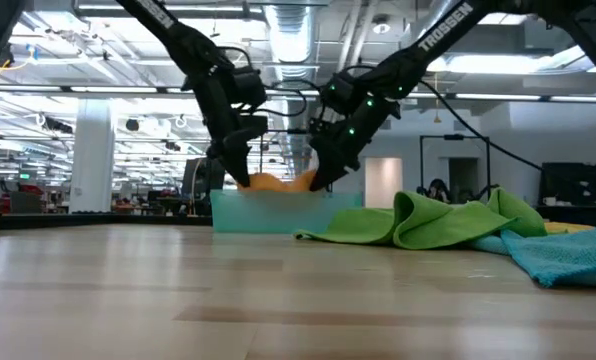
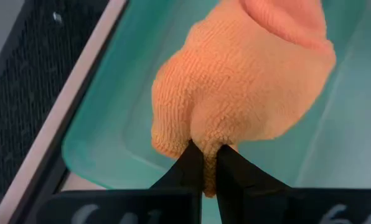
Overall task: Roll microfiber towels into tight, uniform cylinder then place into a basket
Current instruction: Put the orange towel into the bin
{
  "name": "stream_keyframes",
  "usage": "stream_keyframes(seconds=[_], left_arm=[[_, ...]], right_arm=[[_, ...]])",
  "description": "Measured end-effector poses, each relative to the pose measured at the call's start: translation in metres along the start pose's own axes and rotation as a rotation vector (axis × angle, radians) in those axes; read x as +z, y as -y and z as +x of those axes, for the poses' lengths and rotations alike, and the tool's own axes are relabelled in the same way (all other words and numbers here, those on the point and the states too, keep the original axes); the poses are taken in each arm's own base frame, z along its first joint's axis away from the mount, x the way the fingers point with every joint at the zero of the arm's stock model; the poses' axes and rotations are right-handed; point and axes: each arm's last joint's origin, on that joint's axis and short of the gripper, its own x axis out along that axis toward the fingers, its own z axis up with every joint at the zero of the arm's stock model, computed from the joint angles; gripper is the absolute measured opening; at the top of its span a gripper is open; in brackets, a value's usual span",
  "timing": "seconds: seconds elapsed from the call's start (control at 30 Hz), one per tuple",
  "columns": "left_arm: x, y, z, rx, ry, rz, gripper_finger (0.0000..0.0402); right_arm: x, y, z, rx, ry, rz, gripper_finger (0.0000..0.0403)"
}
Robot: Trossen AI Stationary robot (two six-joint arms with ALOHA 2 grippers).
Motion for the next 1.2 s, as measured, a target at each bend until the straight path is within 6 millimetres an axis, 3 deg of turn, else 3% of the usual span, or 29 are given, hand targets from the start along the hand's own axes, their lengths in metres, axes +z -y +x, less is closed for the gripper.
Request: stream_keyframes(seconds=[0.3, 0.47, 0.63, 0.93, 1.2], left_arm=[[0.010, -0.025, 0.030, -0.053, -0.152, -0.059, 0.0004], [0.017, -0.028, 0.044, -0.060, -0.172, -0.052, 0.0004], [0.018, -0.030, 0.047, -0.025, -0.195, -0.060, 0.0004], [0.020, -0.033, 0.047, 0.061, -0.181, -0.106, 0.0021], [0.020, -0.034, 0.047, 0.075, -0.181, -0.125, 0.0045]], right_arm=[[-0.004, 0.032, -0.006, -0.050, 0.008, 0.109, 0.0027], [-0.017, 0.038, 0.011, -0.045, -0.052, 0.130, 0.0027], [-0.023, 0.037, 0.022, -0.040, -0.073, 0.125, 0.0027], [-0.021, 0.039, 0.020, -0.082, -0.080, 0.136, 0.0032], [-0.019, 0.034, 0.021, -0.086, -0.076, 0.129, 0.0107]])
